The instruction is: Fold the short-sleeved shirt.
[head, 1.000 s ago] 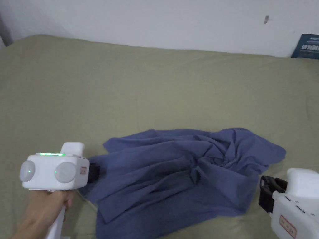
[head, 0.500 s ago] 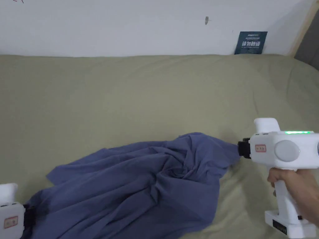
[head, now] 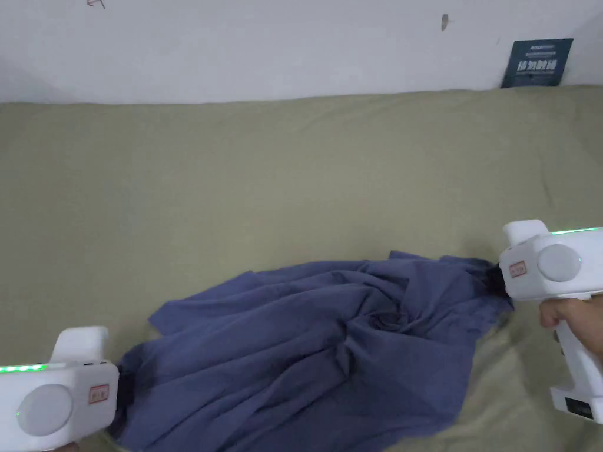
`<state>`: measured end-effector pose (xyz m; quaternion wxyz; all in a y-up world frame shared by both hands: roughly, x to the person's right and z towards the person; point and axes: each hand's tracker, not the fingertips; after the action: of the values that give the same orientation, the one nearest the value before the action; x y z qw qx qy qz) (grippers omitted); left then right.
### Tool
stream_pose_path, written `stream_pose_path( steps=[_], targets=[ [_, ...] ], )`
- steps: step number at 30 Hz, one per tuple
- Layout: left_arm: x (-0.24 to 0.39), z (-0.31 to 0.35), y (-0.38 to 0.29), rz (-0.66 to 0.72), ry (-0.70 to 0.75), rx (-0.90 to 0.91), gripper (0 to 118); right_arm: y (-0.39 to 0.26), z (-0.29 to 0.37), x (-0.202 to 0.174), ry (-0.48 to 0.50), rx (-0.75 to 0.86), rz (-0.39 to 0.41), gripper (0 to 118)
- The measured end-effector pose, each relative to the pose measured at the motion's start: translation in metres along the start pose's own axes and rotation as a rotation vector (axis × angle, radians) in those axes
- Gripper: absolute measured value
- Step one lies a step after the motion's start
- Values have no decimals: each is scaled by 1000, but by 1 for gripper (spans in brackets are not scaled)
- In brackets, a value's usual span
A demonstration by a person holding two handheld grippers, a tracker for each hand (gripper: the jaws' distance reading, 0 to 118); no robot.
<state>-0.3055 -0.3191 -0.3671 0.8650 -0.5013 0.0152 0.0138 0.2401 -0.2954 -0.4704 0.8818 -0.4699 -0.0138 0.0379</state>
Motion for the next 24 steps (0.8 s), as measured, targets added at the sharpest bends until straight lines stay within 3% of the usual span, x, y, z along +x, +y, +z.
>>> stream_pose_path(
  steps=[6,11,15,24],
  targets=[
    [-15,61,26,59,-23,121,3,2,101,16,63,157,-26,7],
    [-12,144,58,10,40,271,3,11,193,43,91,286,-57,7],
    [-21,197,87,-12,163,363,3,16,254,62,71,378,-101,7],
    [-39,304,129,43,176,490,3,40,346,98,51,521,-166,7]
  ],
)
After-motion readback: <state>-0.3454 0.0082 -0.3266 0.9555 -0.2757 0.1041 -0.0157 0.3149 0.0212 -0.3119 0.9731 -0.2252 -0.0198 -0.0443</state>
